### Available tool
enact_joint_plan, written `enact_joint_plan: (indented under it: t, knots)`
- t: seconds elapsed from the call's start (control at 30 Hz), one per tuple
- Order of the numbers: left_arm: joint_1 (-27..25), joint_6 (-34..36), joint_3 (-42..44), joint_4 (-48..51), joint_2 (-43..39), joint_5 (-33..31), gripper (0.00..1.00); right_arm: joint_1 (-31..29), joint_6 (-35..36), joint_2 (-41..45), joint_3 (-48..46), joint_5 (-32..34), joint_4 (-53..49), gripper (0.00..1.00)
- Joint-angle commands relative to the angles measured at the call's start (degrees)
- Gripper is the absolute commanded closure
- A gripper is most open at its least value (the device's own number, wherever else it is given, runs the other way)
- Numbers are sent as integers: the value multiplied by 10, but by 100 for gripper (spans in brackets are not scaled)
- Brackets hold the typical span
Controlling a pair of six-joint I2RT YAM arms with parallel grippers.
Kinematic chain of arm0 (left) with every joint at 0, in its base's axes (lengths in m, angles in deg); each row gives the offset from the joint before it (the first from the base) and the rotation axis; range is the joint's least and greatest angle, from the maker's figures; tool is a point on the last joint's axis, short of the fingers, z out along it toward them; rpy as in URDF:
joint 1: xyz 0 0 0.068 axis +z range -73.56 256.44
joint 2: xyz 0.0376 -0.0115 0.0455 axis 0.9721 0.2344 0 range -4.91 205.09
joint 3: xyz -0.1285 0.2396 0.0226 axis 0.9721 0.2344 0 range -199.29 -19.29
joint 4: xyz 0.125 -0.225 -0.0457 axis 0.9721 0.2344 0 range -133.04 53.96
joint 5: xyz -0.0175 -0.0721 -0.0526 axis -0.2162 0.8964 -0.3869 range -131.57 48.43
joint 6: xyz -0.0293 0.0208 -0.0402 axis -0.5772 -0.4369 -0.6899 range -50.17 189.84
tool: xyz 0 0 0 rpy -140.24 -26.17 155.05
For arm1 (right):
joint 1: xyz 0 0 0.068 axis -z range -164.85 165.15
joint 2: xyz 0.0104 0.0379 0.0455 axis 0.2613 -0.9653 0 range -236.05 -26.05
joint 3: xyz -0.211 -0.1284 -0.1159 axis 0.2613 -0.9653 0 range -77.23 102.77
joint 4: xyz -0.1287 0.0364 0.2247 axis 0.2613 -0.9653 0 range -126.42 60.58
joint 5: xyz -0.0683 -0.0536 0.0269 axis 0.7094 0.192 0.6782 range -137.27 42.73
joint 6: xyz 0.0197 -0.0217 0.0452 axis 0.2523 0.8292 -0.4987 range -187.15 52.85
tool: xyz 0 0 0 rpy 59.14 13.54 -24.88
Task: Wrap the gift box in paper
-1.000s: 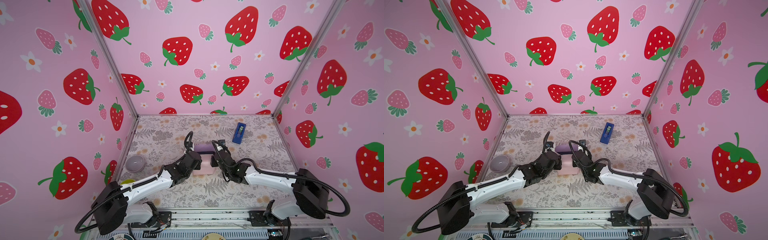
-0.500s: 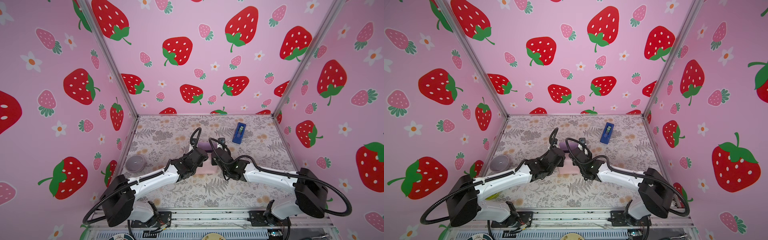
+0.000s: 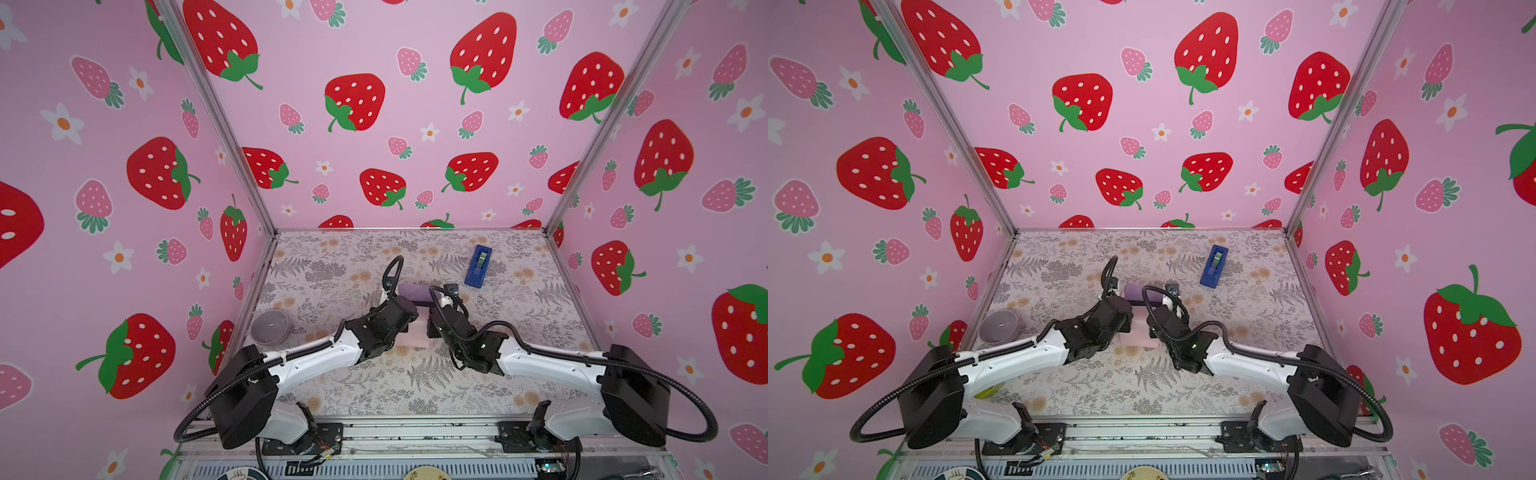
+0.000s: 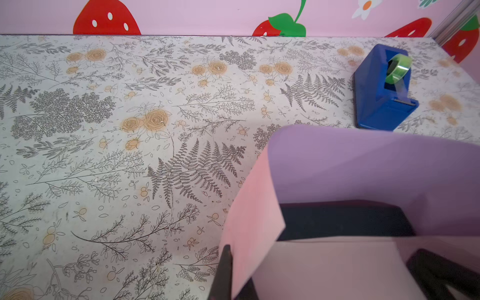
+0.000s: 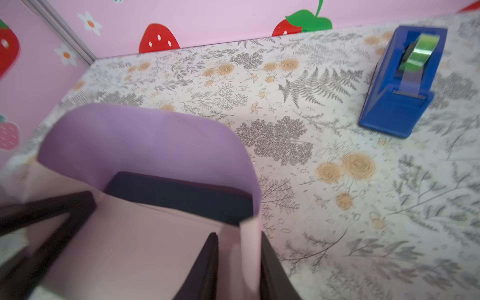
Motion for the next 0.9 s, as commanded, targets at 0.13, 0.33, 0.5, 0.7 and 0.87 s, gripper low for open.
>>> enact_joint_plan:
  t: [0.13, 0.33, 0.5, 0.7, 0.87]
  knots:
    - [4, -27, 21, 2, -3, 14, 100, 6, 5, 93, 67, -79, -86, 55]
    - [4, -28, 21, 2, -1, 15, 100, 6, -5, 55, 90, -188, -44, 78]
    - [4, -27, 22, 1, -1, 17, 100, 7, -17, -11, 99, -189, -47, 90]
    - [7, -27, 28, -4, -5, 21, 100, 21, -21, -52, 81, -179, -37, 92]
    - [8, -22, 30, -13, -9, 28, 97, 29, -37, -65, 42, -189, -17, 94]
